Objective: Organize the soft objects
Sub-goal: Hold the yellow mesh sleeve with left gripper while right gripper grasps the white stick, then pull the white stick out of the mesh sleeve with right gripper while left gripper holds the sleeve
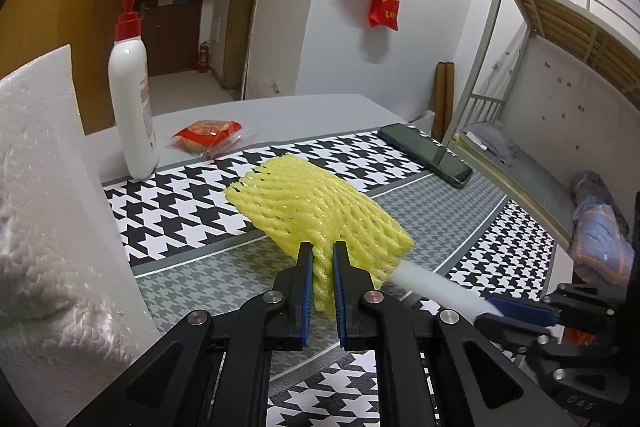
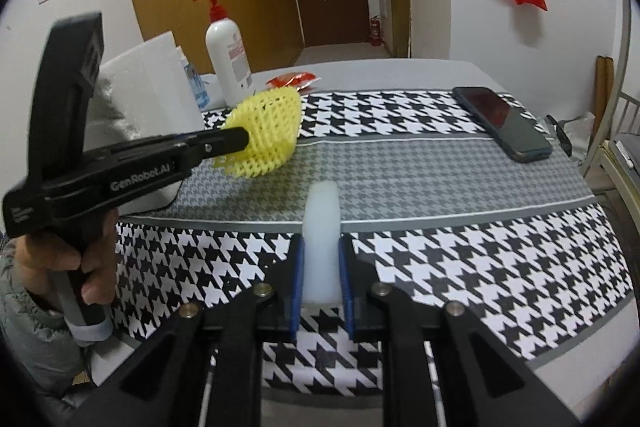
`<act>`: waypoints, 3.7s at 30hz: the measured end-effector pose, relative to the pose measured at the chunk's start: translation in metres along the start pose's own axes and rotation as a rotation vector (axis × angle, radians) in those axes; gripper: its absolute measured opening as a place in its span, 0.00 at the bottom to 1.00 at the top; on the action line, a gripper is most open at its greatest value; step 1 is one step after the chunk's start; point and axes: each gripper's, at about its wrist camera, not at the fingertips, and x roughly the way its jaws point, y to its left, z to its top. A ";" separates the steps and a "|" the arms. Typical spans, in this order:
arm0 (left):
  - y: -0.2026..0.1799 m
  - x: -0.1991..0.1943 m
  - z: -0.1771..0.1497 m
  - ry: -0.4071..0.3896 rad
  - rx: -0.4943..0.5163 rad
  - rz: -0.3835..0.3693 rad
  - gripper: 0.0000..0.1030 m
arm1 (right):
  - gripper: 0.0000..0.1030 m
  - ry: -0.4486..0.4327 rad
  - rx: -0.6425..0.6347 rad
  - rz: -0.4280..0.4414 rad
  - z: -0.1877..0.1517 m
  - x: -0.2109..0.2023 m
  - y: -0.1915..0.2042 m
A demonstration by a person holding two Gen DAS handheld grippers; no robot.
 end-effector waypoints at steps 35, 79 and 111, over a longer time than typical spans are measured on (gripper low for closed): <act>-0.059 -0.070 -0.003 -0.102 0.193 -0.108 0.10 | 0.19 -0.175 0.140 -0.060 -0.010 -0.058 -0.020; -0.011 -0.204 -0.030 -0.326 0.184 0.061 0.10 | 0.20 -0.386 0.021 0.009 0.002 -0.126 0.077; 0.057 -0.267 -0.044 -0.434 0.066 0.261 0.10 | 0.20 -0.445 -0.106 0.173 0.032 -0.116 0.137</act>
